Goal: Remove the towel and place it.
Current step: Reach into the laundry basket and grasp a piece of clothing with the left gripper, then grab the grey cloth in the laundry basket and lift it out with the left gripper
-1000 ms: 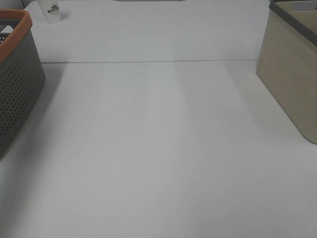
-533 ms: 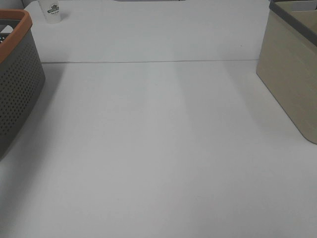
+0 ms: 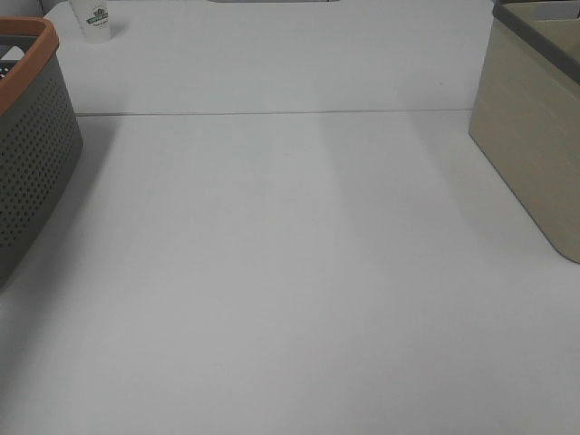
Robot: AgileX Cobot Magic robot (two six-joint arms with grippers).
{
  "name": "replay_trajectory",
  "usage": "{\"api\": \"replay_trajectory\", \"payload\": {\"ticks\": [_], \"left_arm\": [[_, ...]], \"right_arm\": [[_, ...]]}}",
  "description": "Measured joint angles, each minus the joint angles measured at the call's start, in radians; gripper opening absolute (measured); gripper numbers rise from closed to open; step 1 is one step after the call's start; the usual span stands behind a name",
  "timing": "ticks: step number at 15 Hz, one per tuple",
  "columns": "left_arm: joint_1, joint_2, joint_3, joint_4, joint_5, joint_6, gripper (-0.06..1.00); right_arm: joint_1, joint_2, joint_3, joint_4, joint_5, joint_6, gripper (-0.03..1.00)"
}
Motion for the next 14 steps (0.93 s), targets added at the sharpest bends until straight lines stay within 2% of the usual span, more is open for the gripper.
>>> {"api": "replay_trajectory", "payload": {"ticks": [6, 14], "left_arm": [[0.000, 0.137, -0.092, 0.000, -0.012, -0.032, 0.76], [0.000, 0.218, -0.099, -0.007, -0.013, -0.081, 0.76]], "right_arm": [[0.000, 0.000, 0.000, 0.000, 0.000, 0.000, 0.76], [0.000, 0.000, 0.000, 0.000, 0.000, 0.000, 0.76]]}}
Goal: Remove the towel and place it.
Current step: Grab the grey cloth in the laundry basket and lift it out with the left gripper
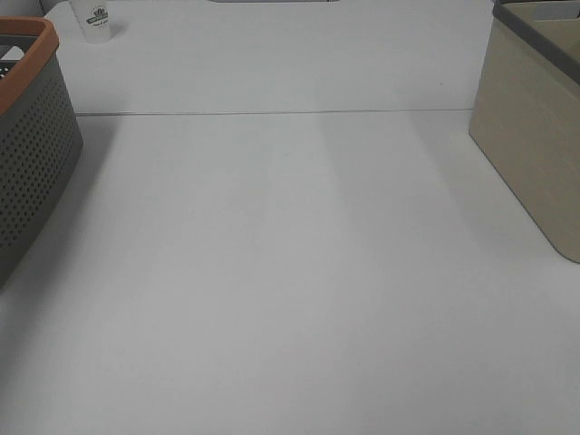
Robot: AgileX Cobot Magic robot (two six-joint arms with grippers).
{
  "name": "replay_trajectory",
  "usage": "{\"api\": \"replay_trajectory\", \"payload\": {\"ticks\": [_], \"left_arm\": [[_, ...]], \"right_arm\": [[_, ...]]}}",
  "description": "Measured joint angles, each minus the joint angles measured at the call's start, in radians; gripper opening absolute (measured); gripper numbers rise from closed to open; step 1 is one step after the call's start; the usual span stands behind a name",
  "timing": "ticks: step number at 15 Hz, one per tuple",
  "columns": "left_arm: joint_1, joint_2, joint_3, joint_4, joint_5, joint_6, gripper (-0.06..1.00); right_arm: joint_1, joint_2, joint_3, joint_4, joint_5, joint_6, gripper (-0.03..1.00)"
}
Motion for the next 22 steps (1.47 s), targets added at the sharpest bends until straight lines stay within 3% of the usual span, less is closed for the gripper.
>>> {"api": "replay_trajectory", "payload": {"ticks": [11, 14, 19, 22], "left_arm": [[0.000, 0.104, 0.000, 0.029, -0.061, -0.085, 0.72], [0.000, 0.108, 0.000, 0.062, -0.061, -0.086, 0.56], [0.000, 0.108, 0.000, 0.069, -0.049, -0.086, 0.02], [0.000, 0.108, 0.000, 0.069, -0.043, -0.086, 0.00]], "right_arm": [[0.000, 0.000, 0.000, 0.000, 0.000, 0.000, 0.76], [0.000, 0.000, 0.000, 0.000, 0.000, 0.000, 0.76], [0.000, 0.000, 0.000, 0.000, 0.000, 0.000, 0.76], [0.000, 0.000, 0.000, 0.000, 0.000, 0.000, 0.76]]}}
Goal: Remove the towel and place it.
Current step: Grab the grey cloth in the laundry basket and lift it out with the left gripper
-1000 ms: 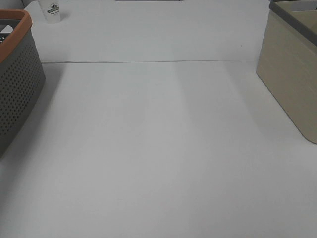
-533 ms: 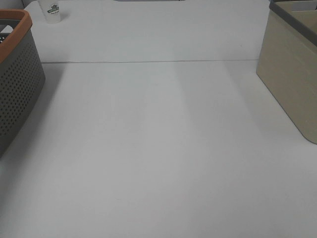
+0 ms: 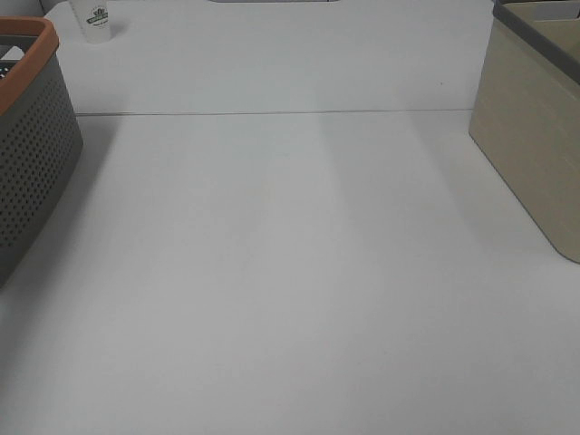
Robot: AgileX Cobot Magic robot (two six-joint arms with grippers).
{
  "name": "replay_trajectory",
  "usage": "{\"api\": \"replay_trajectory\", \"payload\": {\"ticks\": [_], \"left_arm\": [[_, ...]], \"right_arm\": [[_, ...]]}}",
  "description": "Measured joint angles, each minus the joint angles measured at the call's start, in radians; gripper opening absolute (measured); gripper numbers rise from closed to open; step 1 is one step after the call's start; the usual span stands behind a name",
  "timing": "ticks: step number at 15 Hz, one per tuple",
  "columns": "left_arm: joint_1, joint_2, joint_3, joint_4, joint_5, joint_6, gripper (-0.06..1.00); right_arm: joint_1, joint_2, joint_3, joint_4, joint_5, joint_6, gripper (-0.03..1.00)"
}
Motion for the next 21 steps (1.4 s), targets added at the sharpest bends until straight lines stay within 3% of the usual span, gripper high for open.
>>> {"api": "replay_trajectory", "payload": {"ticks": [11, 21], "left_arm": [[0.000, -0.179, 0.000, 0.045, -0.054, 0.000, 0.00], [0.000, -0.475, 0.000, 0.072, -0.314, 0.076, 0.00]], "right_arm": [[0.000, 0.000, 0.000, 0.000, 0.000, 0.000, 0.76], [0.000, 0.000, 0.000, 0.000, 0.000, 0.000, 0.76]]}}
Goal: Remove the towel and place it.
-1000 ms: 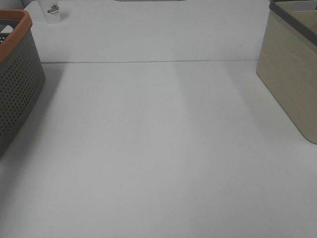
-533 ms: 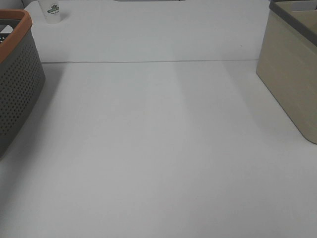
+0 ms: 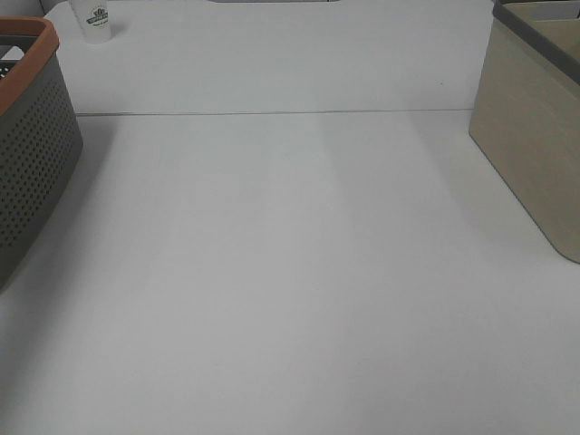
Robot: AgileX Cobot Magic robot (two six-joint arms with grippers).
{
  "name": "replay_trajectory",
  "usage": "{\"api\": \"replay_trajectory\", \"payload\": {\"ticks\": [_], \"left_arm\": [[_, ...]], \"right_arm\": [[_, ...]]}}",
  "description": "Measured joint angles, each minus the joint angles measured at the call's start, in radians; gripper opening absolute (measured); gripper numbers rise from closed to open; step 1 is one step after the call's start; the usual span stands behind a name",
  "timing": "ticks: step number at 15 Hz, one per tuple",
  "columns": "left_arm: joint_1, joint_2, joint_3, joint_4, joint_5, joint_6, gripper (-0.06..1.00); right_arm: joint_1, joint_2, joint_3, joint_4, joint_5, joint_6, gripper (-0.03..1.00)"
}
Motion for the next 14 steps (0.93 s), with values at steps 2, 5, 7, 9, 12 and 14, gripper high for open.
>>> {"api": "replay_trajectory", "payload": {"ticks": [2, 5, 7, 9, 12, 14], "left_arm": [[0.000, -0.032, 0.000, 0.000, -0.053, 0.004, 0.00], [-0.019, -0.081, -0.003, 0.000, -0.160, 0.004, 0.00], [-0.065, -0.088, -0.037, 0.000, -0.222, 0.004, 0.00], [-0.132, -0.087, -0.108, 0.000, -0.267, 0.004, 0.00], [-0.196, -0.088, -0.209, 0.000, -0.308, 0.004, 0.00], [-0.211, -0.088, -0.248, 0.000, -0.311, 0.004, 0.00]], "right_arm": [[0.000, 0.000, 0.000, 0.000, 0.000, 0.000, 0.76], [0.000, 0.000, 0.000, 0.000, 0.000, 0.000, 0.76], [0.000, 0.000, 0.000, 0.000, 0.000, 0.000, 0.76], [0.000, 0.000, 0.000, 0.000, 0.000, 0.000, 0.76], [0.000, 0.000, 0.000, 0.000, 0.000, 0.000, 0.76], [0.000, 0.000, 0.000, 0.000, 0.000, 0.000, 0.76]]}}
